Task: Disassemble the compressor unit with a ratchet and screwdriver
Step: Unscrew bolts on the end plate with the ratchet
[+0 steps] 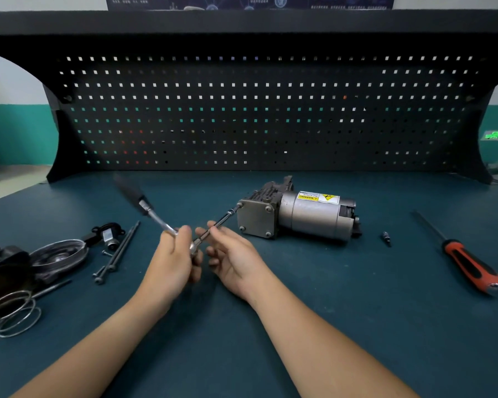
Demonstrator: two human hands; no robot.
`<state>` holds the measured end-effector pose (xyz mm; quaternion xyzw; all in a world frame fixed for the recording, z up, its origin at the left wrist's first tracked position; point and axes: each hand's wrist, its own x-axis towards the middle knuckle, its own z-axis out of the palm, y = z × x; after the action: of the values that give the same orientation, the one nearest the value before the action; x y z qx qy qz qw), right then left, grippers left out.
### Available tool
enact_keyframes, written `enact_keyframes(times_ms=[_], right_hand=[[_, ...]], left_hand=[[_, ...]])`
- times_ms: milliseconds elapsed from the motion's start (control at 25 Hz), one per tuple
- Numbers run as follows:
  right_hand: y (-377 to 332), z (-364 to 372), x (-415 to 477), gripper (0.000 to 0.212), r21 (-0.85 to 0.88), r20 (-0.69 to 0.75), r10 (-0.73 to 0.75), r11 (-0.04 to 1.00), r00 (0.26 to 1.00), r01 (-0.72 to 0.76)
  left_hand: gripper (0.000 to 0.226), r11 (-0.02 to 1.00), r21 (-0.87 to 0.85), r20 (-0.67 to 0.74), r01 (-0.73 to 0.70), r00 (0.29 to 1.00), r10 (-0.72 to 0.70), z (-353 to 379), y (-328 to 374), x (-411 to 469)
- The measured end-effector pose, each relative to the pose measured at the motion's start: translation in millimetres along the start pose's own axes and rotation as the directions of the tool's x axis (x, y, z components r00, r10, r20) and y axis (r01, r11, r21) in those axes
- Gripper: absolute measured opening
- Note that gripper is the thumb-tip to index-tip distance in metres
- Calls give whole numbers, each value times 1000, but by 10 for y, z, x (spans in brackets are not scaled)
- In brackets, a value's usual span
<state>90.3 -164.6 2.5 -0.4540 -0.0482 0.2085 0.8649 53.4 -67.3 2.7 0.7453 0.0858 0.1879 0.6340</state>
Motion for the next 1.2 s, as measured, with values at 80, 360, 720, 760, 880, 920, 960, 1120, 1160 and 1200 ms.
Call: enact_keyframes(times_ms=[80, 360, 720, 760, 880, 920, 960, 1120, 1160, 1200], right_hand=[[8, 5, -11, 12, -18, -4, 5, 1000, 1000, -6], [9, 61, 42, 20, -60, -120, -56, 997, 991, 49], [35, 71, -40, 16, -205, -24, -82, 976, 996, 76], [34, 79, -38, 16, -195, -31, -79, 978, 996, 72], [21, 103, -25, 18, -188, -78, -70, 981, 995, 54], [24, 113, -16, 18, -188, -89, -71, 981, 994, 53], [34, 125, -9, 18, -183, -94, -73, 982, 993, 55], [49, 145, 33, 18, -140, -89, -85, 988, 992, 72], [53, 143, 38, 19, -142, -89, -89, 987, 992, 76], [60, 143, 43, 20, -150, -87, -93, 986, 992, 79]], left_hand=[[34, 970, -187, 7, 154, 988, -155, -3, 13, 5], [23, 341, 731, 320, -591, 738, 594, -169, -44, -94], [25, 943, -266, 82, 200, 979, -185, -78, 100, 21], [25, 936, -251, 143, 248, 965, -218, -118, 96, 25], [14, 964, -121, 218, 236, 954, -207, -184, 94, 17], [14, 970, -121, 197, 212, 963, -186, -190, 89, -2], [13, 972, -148, 157, 183, 975, -160, -180, 80, -30], [19, 886, -429, 27, 176, 983, -183, -58, 64, -82], [18, 884, -435, 16, 170, 983, -181, -45, 46, -80], [13, 915, -379, 6, 139, 989, -147, -52, 26, -77]])
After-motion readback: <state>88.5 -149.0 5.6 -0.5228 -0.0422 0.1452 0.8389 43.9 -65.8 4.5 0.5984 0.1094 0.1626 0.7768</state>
